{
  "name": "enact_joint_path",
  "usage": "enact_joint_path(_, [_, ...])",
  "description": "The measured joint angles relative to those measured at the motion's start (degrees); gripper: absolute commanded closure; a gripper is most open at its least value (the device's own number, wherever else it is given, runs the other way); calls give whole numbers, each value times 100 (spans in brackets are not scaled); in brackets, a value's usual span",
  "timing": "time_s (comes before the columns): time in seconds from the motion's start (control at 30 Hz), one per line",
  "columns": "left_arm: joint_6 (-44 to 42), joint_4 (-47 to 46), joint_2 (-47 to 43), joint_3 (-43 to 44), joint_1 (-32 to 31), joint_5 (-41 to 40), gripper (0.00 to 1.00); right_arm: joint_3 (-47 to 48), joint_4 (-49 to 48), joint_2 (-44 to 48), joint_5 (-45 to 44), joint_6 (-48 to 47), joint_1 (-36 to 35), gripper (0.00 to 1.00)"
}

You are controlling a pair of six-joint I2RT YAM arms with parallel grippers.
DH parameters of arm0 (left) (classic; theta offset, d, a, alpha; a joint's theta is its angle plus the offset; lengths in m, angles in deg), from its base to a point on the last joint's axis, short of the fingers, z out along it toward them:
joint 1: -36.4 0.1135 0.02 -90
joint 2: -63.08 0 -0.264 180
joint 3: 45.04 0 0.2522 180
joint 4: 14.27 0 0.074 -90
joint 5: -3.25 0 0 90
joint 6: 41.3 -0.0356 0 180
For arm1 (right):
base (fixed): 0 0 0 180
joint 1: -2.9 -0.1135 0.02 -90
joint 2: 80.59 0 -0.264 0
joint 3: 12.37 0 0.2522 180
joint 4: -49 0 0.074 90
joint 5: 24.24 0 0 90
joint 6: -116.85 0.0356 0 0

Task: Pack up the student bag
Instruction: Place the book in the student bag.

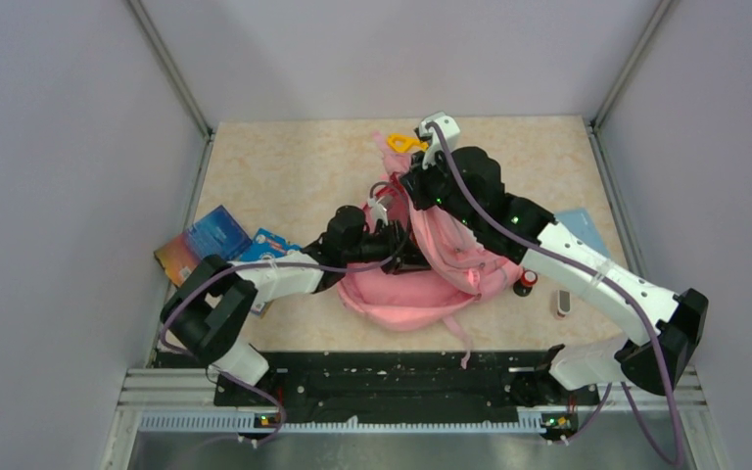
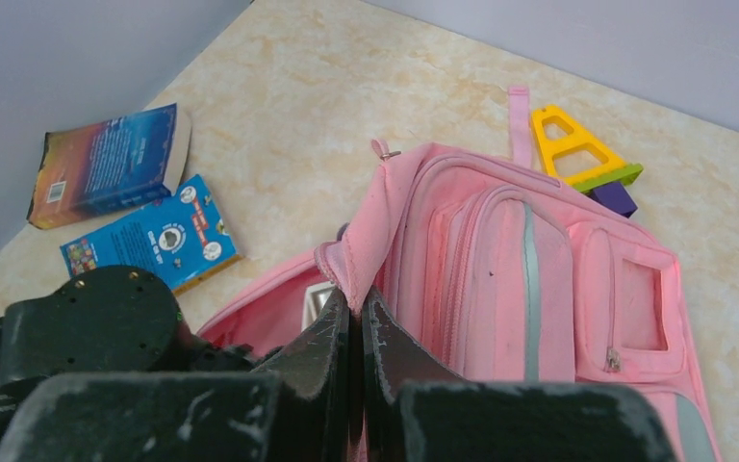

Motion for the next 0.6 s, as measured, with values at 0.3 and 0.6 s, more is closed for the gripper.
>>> enact_joint_path(0.3, [221,-363,664,448,-243,-581,100,0,0,0,-46,-2,4,100])
enact_joint_path(0.6, [-98,-109,1147,529,-249,-1475,94,-2,20,0,-70,-2,4,100])
